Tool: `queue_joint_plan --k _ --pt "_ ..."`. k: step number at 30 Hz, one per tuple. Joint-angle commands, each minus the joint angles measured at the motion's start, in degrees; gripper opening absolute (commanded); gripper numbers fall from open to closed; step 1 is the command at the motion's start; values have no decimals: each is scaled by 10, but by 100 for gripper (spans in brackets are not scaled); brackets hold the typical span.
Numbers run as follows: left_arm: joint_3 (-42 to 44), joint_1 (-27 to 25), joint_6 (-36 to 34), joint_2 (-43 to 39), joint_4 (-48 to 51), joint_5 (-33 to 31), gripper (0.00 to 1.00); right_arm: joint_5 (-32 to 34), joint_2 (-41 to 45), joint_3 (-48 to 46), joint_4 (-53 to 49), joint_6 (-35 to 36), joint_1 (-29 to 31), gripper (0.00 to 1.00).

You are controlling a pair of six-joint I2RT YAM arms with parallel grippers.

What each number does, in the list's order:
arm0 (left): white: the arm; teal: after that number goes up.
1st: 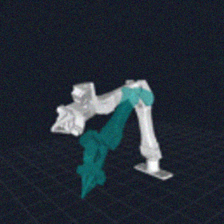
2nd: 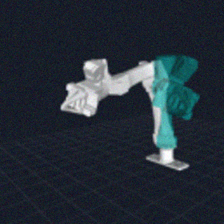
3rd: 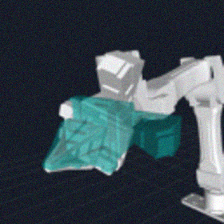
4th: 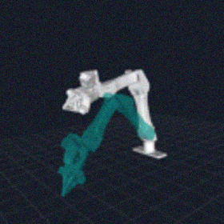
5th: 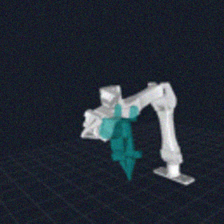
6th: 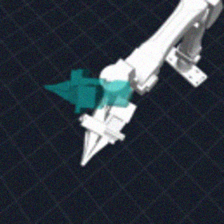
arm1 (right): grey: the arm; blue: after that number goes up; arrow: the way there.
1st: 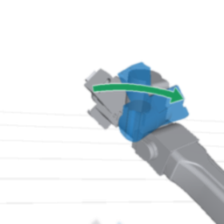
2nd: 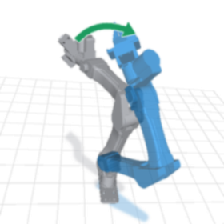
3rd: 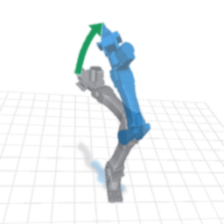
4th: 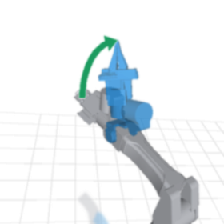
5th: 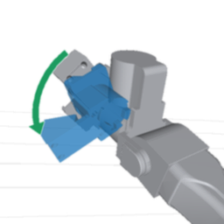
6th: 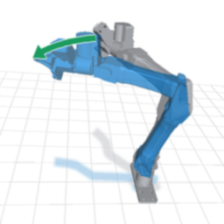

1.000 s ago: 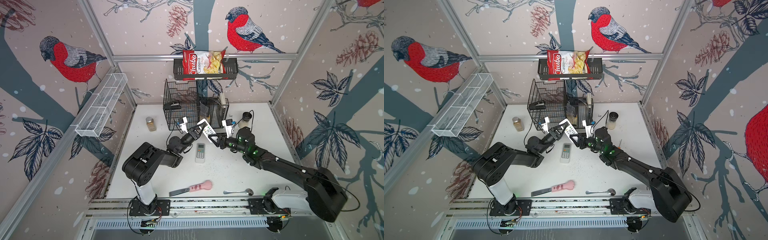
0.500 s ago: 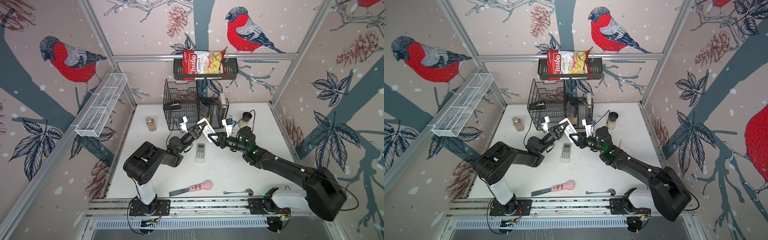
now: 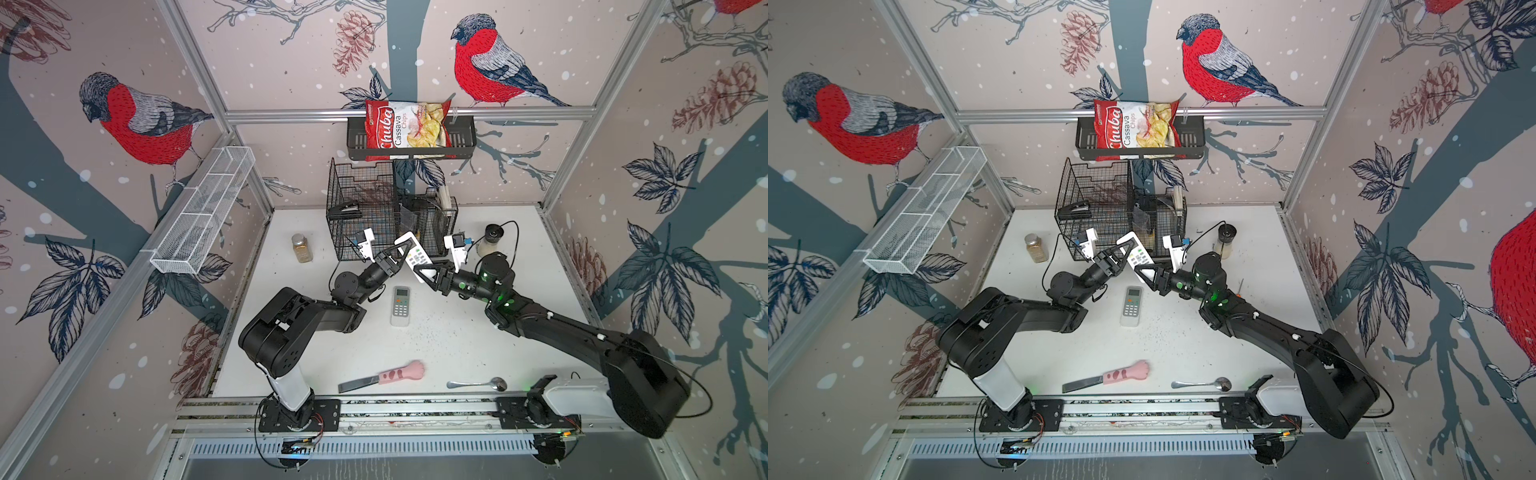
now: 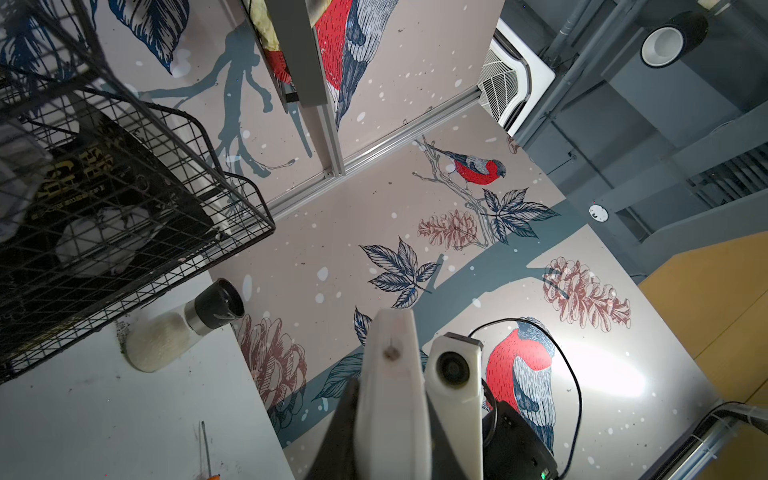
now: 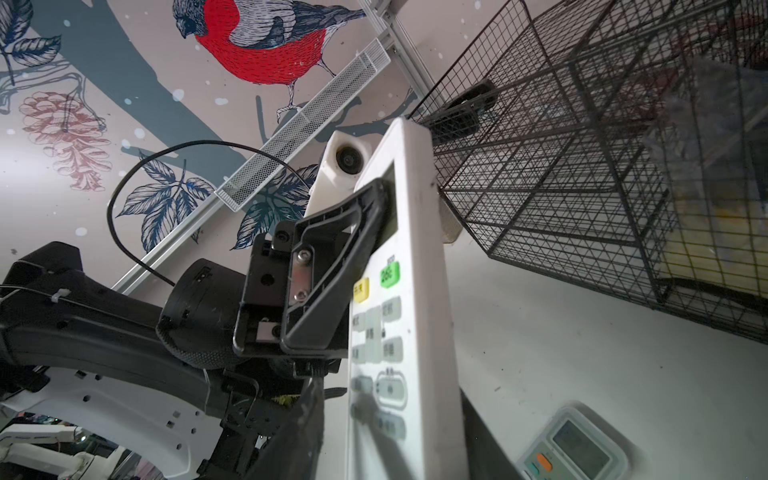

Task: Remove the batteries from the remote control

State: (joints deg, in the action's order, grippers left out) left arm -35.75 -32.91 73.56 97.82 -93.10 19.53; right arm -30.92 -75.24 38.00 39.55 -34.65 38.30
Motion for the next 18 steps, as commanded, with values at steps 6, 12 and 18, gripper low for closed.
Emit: queue_joint_plan --k 6,12,18 --pt "-11 -1 -2 -3 -102 8 0 -41 -5 5 66 -5 1 36" --pt "-8 -1 -2 1 -102 4 0 -40 -6 10 70 -4 1 30" --pt "-7 -1 -2 4 -102 4 0 -38 -5 12 67 -4 1 24"
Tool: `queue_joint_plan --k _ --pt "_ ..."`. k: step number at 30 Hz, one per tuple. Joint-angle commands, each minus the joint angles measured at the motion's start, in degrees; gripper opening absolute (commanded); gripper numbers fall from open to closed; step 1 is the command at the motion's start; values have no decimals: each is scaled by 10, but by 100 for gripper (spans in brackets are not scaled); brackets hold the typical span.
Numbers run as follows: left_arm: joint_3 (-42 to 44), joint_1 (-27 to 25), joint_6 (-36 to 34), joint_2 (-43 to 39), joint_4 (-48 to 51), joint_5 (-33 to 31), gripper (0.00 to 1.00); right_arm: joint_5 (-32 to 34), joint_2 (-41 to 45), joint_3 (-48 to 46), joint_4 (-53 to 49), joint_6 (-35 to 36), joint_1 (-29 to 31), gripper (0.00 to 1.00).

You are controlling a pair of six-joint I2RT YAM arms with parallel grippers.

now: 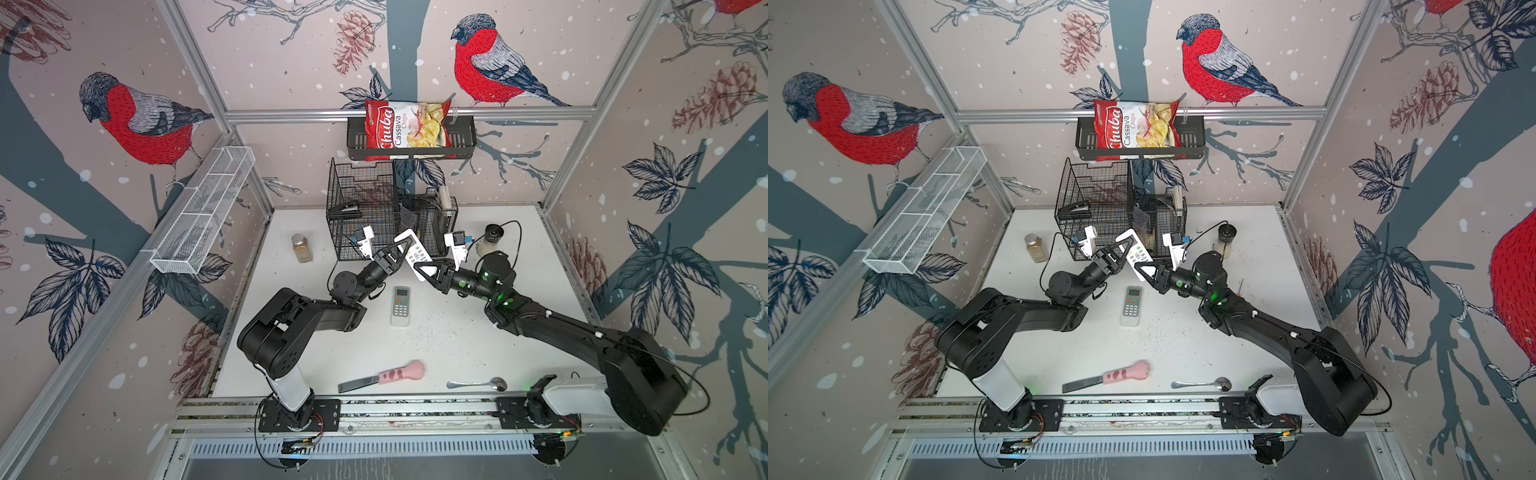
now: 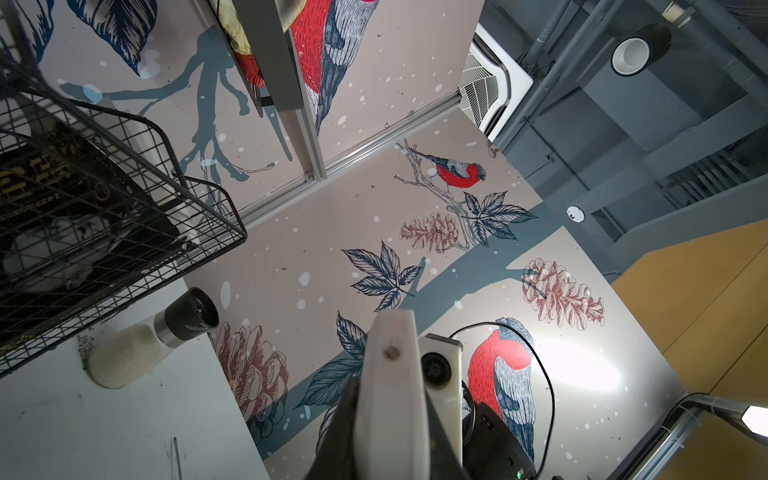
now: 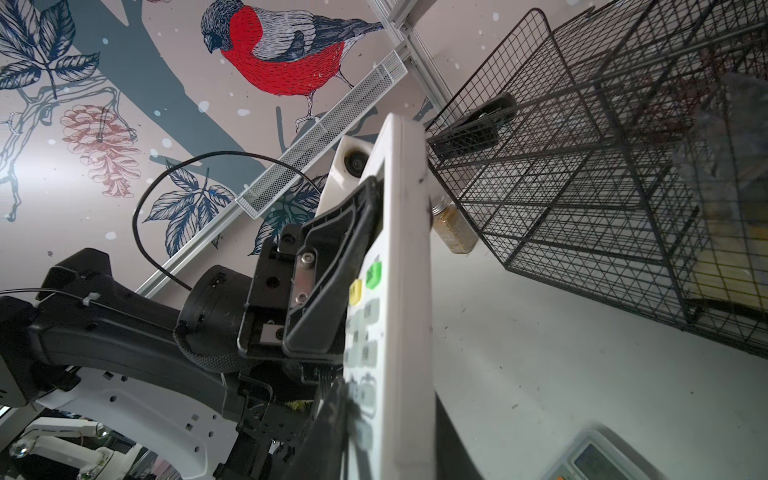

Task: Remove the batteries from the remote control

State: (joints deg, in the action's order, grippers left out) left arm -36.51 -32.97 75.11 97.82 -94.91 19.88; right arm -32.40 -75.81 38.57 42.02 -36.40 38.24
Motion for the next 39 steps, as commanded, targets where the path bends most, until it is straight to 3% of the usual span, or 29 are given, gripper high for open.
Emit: queue_joint_plan --k 1,8,21,27,39 --pt "0 -1 -18 4 -84 0 1 -22 0 6 42 15 1 23" --pt "1 -1 -16 7 -84 0 12 -14 0 10 26 21 2 19" --pt "6 12 -15 2 -84 1 46 10 -2 19 -30 45 1 13" --pt "9 14 -13 5 -84 2 51 14 -3 21 -51 55 0 11" --pt "30 29 -10 -16 -79 3 73 55 1 38 -143 98 -3 10"
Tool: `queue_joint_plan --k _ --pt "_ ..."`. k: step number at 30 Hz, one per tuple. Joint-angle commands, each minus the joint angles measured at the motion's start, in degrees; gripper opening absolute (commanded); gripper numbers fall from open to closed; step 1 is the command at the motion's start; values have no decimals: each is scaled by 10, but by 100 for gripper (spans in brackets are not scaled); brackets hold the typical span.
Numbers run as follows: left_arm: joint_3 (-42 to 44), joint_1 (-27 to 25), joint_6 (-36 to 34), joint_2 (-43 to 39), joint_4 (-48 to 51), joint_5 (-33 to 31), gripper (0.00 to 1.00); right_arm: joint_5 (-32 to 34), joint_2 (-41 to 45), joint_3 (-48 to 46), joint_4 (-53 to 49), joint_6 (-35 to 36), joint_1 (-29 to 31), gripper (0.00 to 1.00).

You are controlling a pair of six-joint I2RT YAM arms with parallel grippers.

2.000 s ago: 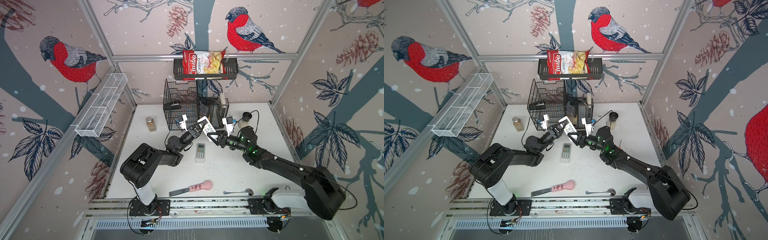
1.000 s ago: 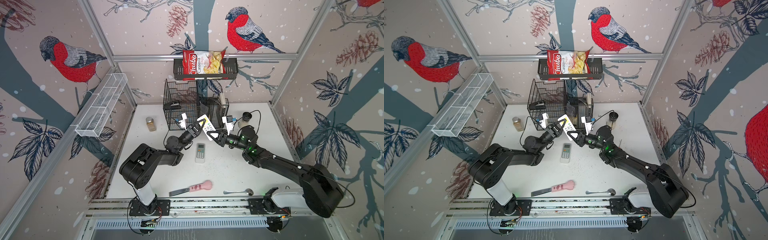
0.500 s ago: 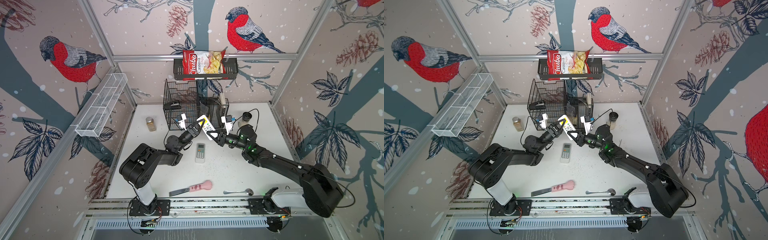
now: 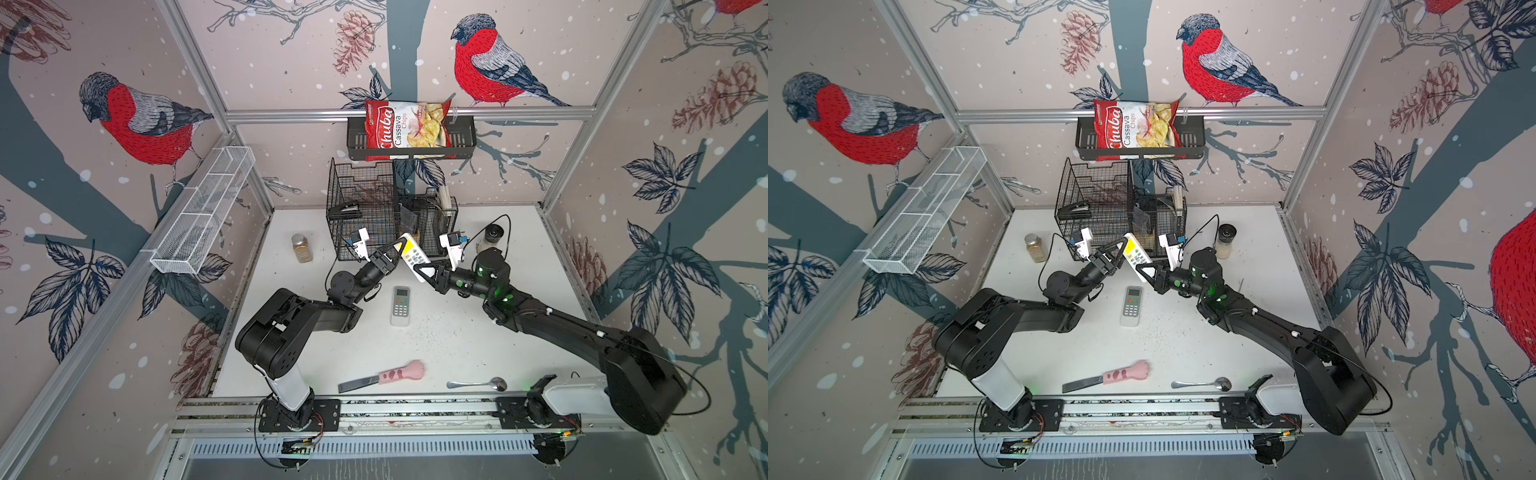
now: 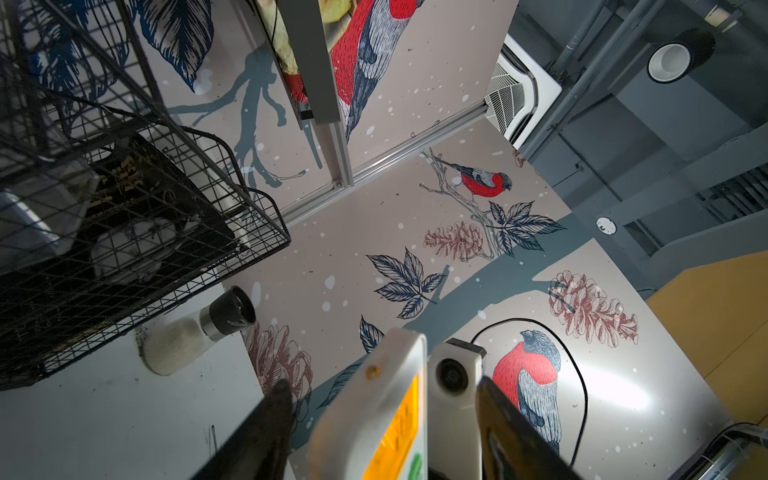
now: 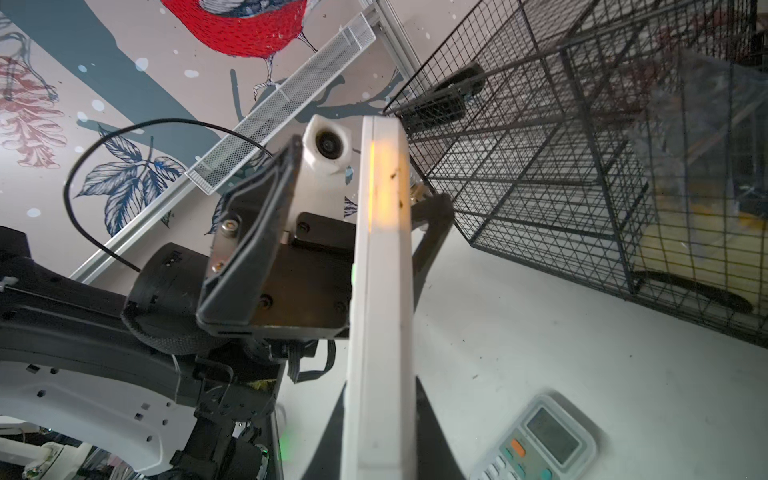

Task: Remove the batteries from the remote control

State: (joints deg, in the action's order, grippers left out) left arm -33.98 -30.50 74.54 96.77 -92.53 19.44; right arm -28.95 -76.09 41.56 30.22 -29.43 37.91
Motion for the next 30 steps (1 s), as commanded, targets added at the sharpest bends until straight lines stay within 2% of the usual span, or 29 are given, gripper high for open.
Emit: queue_joint_plan --k 1,6,9,16,20,23,30 --pt "7 6 -3 -7 -95 9 74 29 5 11 -40 38 0 10" --pt "15 20 -2 -35 -5 27 75 95 11 27 -119 86 0 9" --pt "6 30 -26 -80 122 44 74 148 15 40 -166 121 4 9" --pt "-85 49 -151 -200 594 37 74 287 10 69 -252 201 45 9" --pt "-148 69 -187 -207 778 63 73 363 13 78 -274 243 80 9" --pt "-188 87 -205 -190 872 104 71 406 15 84 -284 269 103 9" --pt "-259 101 -217 -160 980 161 69 497 7 87 -285 332 166 9"
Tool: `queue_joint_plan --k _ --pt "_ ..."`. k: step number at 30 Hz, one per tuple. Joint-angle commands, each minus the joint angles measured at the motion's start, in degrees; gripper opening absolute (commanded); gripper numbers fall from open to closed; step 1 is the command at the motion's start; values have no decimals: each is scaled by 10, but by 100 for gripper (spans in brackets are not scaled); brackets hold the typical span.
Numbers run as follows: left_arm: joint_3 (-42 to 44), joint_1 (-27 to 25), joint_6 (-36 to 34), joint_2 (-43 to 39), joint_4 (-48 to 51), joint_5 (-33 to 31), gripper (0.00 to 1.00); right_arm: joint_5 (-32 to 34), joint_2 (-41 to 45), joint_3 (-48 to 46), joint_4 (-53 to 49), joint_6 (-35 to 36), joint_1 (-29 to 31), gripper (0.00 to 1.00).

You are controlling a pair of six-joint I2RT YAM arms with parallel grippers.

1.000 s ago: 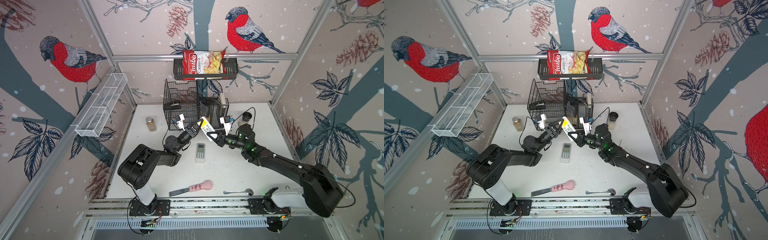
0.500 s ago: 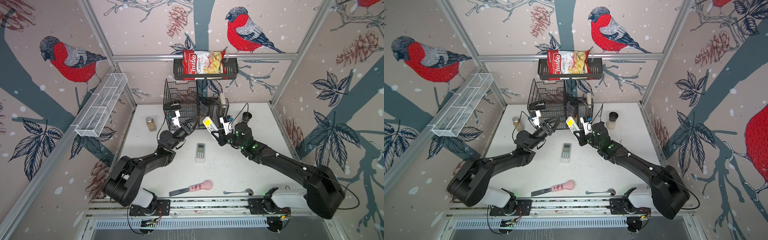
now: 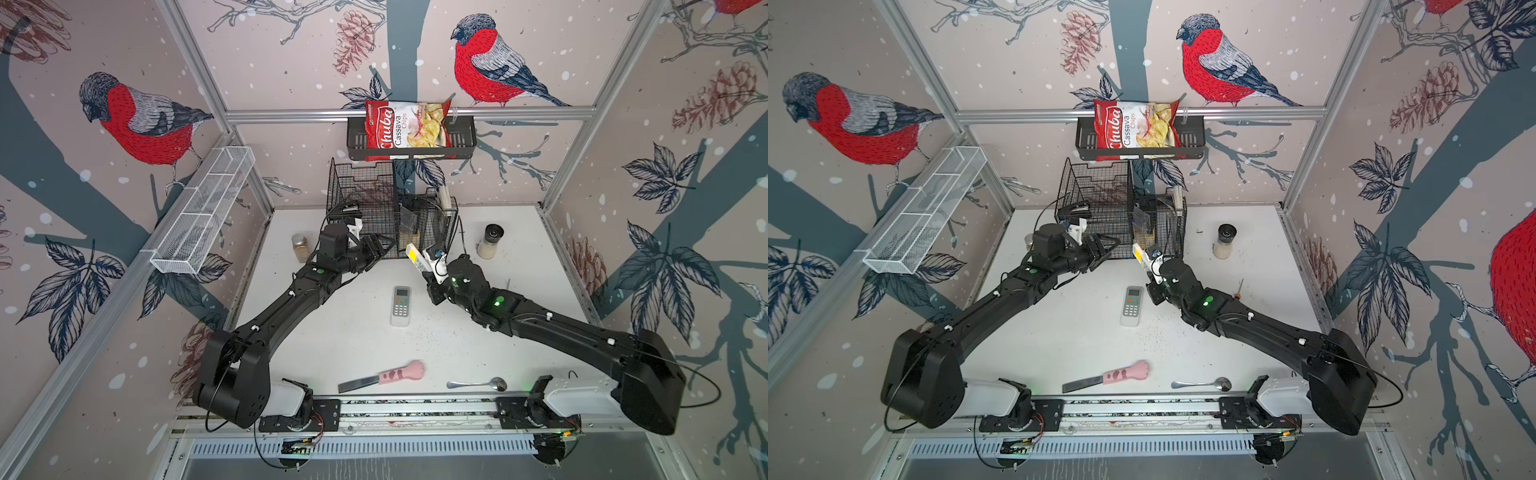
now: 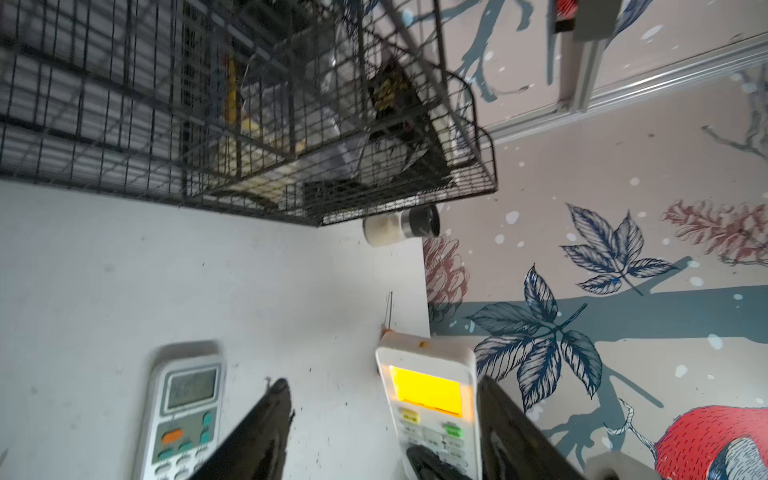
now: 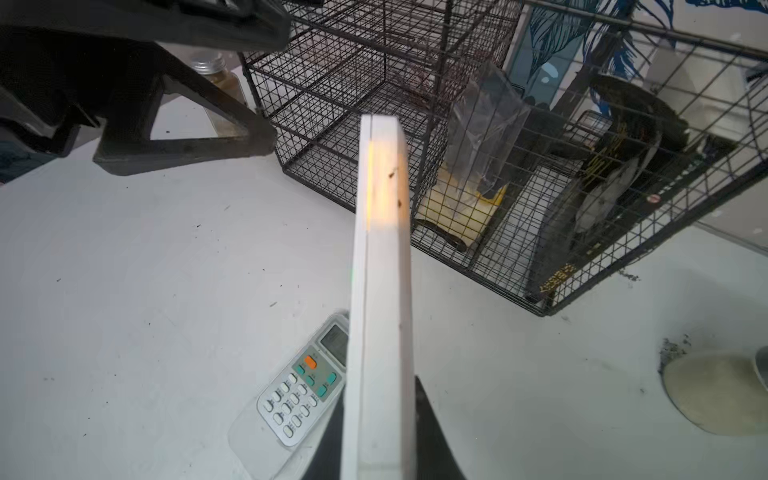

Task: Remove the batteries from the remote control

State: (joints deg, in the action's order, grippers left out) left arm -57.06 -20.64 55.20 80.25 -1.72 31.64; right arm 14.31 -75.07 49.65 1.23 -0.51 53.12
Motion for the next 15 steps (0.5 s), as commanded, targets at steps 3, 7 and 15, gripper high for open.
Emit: queue_joint_plan --k 3,7,15 --pt "-54 3 -26 13 106 53 69 97 -14 11 0 68 40 9" --pt "-68 3 -21 21 131 72 69 123 -32 20 -2 90 60 9" --pt "-55 3 3 36 137 97 68 150 -54 30 12 119 83 9"
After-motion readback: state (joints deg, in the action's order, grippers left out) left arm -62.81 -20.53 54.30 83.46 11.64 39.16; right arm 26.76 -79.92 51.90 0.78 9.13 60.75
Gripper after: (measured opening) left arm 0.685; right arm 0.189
